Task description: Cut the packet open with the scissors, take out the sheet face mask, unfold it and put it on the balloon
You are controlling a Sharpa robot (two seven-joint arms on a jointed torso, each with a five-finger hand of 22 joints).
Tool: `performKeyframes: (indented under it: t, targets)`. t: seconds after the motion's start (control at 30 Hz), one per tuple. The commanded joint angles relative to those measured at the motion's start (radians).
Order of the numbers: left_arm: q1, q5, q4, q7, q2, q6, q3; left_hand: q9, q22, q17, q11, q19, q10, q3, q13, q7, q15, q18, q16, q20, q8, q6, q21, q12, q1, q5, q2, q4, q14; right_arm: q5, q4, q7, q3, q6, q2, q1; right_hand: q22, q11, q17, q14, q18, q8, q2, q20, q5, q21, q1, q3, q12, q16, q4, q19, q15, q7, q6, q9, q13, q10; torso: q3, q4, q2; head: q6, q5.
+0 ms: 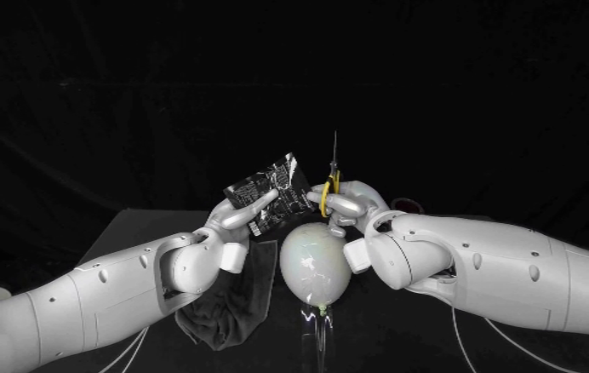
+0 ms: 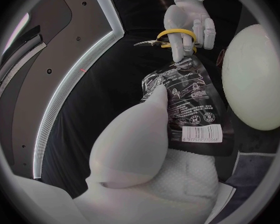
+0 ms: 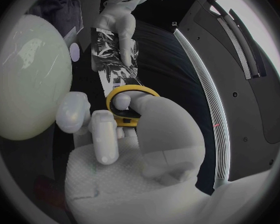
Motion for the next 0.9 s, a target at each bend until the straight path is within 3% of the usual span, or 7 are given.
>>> performKeyframes:
  t: [0.03, 0.07, 0.23, 0.4, 0.6, 0.73, 0.9]
  targets:
    - [0.014, -0.016, 0.007, 0.006, -0.004, -0.073, 0.003, 0.039, 0.003, 0.002, -0.015, 0.010, 0.026, 0.020, 0.001, 0.000, -0.003, 0.005, 0.007, -0.002, 0.004, 0.006, 0.011, -0.010, -0.015, 0.005, -0.006, 0.000, 0.014, 0.025, -0.005, 0.046, 0.001, 0.040, -0.024, 0.003, -0.029, 0.003, 0.039, 0.037, 0.019, 0.025, -0.014, 0.010, -0.002, -0.045, 0.002, -0.012, 0.162, -0.026, 0.003, -0.030, 0.000, 0.015, -0.007, 0.226, -0.008, 0.273, 0.0009, -0.0011, -0.001, 0.002, -0.002]
    - [0.021, -0.021, 0.009, 0.000, -0.004, -0.082, 0.003, 0.039, 0.004, 0.003, -0.016, 0.011, 0.027, 0.024, 0.001, 0.000, -0.004, 0.005, 0.009, -0.003, 0.005, 0.006, 0.012, -0.012, -0.017, 0.005, -0.008, 0.000, 0.018, 0.028, -0.004, 0.050, 0.000, 0.043, -0.034, 0.003, -0.051, 0.009, -0.002, 0.023, 0.026, -0.003, -0.020, 0.014, 0.003, -0.078, 0.009, -0.019, 0.012, -0.052, 0.005, -0.050, 0.008, 0.023, -0.010, 0.203, -0.116, 0.224, 0.0007, -0.0011, -0.001, 0.002, -0.003]
    - [0.056, -0.044, 0.019, -0.027, -0.003, -0.116, 0.004, 0.047, 0.018, 0.013, -0.019, 0.040, 0.038, 0.075, 0.001, -0.002, -0.016, 0.004, 0.030, -0.023, 0.006, 0.008, 0.043, -0.029, -0.039, 0.005, -0.033, -0.004, 0.060, 0.046, 0.008, 0.067, -0.003, 0.049, -0.096, 0.007, -0.086, 0.015, -0.052, 0.004, 0.036, -0.044, -0.034, 0.026, 0.004, -0.133, 0.013, -0.042, -0.352, -0.084, 0.019, -0.082, 0.018, 0.034, 0.006, 0.164, -0.378, 0.108, 0.0014, -0.0011, -0.001, 0.004, -0.009]
    - [0.092, -0.061, 0.025, -0.068, 0.005, -0.151, 0.003, 0.052, 0.023, 0.015, -0.020, 0.040, 0.046, 0.117, 0.001, -0.001, -0.017, 0.003, 0.030, -0.029, 0.007, 0.011, 0.055, -0.033, -0.058, 0.005, -0.052, -0.008, 0.067, 0.074, 0.041, 0.083, -0.013, 0.070, -0.176, 0.008, -0.089, 0.017, -0.061, 0.004, 0.039, -0.079, -0.053, 0.029, 0.002, -0.141, 0.051, -0.060, -0.483, -0.092, 0.017, -0.075, 0.018, 0.030, 0.038, 0.129, -0.487, 0.139, 0.0036, -0.0024, -0.001, 0.008, -0.015]
    - [0.125, -0.083, 0.008, -0.133, 0.041, -0.178, 0.003, 0.057, 0.029, 0.016, -0.020, 0.038, 0.050, 0.165, 0.001, 0.000, -0.018, 0.002, 0.029, -0.032, 0.007, 0.014, 0.067, -0.034, -0.080, 0.005, -0.073, -0.013, 0.071, 0.072, 0.089, 0.061, -0.034, 0.106, -0.264, -0.016, -0.083, 0.012, -0.061, 0.007, 0.036, -0.081, -0.041, 0.025, 0.002, -0.133, 0.114, -0.036, -0.543, -0.092, -0.025, -0.062, 0.011, 0.024, 0.065, 0.125, -0.538, 0.167, 0.0035, -0.0039, -0.001, 0.007, -0.023]
    - [0.135, -0.088, -0.016, -0.170, 0.072, -0.175, 0.003, 0.061, 0.034, 0.017, -0.019, 0.035, 0.053, 0.196, 0.001, 0.001, -0.018, 0.001, 0.027, -0.032, 0.007, 0.015, 0.075, -0.034, -0.098, 0.005, -0.085, -0.016, 0.074, 0.032, 0.114, 0.011, -0.040, 0.133, -0.306, -0.044, -0.077, -0.004, -0.054, 0.017, 0.035, -0.060, -0.049, 0.018, 0.002, -0.125, 0.076, -0.067, -0.540, -0.089, -0.001, -0.048, 0.000, 0.004, 0.108, 0.135, -0.546, 0.238, 0.0043, -0.0054, -0.001, 0.003, -0.024]
    - [0.141, -0.093, -0.051, -0.203, 0.113, -0.161, 0.003, 0.063, 0.035, 0.018, -0.020, 0.032, 0.054, 0.213, 0.001, 0.000, -0.018, 0.001, 0.027, -0.031, 0.007, 0.015, 0.079, -0.034, -0.111, 0.005, -0.092, -0.016, 0.074, -0.001, 0.153, -0.036, -0.046, 0.164, -0.349, -0.076, -0.076, -0.009, -0.051, 0.022, 0.034, -0.060, -0.069, 0.011, 0.002, -0.123, 0.044, -0.094, -0.540, -0.089, 0.021, -0.040, -0.006, -0.001, 0.114, 0.134, -0.543, 0.259, 0.0079, -0.0104, -0.001, -0.003, -0.041]
